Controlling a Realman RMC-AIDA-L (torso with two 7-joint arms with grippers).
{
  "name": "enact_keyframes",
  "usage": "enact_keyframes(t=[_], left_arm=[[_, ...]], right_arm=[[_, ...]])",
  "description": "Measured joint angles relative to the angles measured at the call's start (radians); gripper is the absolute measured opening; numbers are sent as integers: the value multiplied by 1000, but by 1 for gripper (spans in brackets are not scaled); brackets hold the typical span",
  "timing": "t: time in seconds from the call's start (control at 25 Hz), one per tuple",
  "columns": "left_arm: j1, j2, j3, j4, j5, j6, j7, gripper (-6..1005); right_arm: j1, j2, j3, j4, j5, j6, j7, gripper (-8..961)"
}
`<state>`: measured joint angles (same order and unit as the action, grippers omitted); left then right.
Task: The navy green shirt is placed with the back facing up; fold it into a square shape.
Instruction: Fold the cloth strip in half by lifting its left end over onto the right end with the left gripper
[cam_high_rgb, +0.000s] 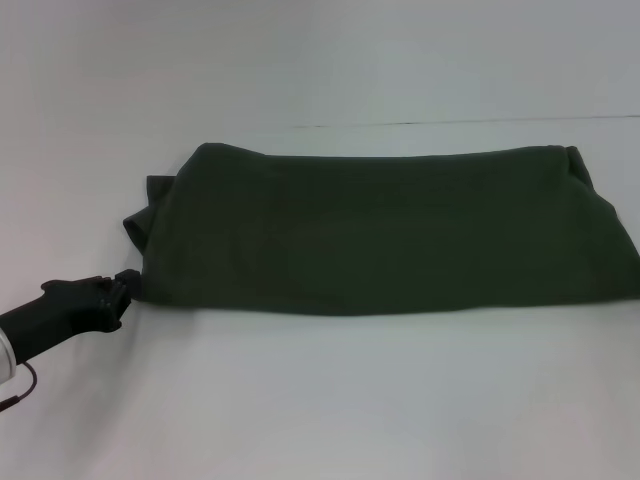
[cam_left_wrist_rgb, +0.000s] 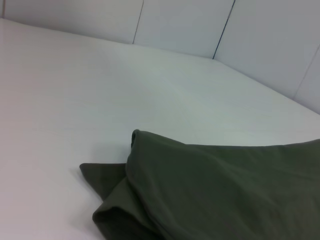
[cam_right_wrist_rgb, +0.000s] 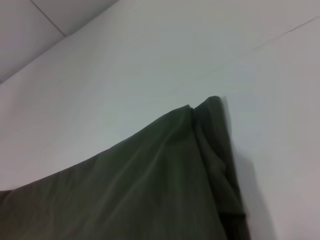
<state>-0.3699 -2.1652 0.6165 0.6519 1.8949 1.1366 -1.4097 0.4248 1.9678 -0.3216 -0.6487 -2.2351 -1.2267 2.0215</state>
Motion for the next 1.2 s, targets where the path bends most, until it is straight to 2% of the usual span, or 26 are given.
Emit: enact_keyframes(t=[0.36,0.64,1.08,1.16,1.2], left_arm=[[-8,1,4,0,0,-1,0,2],[-9,1,4,0,0,-5,0,1],[-11,1,1,0,-1,-7,0,2],[-11,1,-1,0,-1,-7,0,2],[-11,1,-2,0,-1,-7,0,2]], right_arm=[[28,0,-54,48,-2,48,1,629],[34,2,-55,52,-2,51,1,627],[30,0,-60,47,6,32,-11,438],[28,0,-58,46,7,32,-11,205],[27,0,-57,45,8,32,-11,174]])
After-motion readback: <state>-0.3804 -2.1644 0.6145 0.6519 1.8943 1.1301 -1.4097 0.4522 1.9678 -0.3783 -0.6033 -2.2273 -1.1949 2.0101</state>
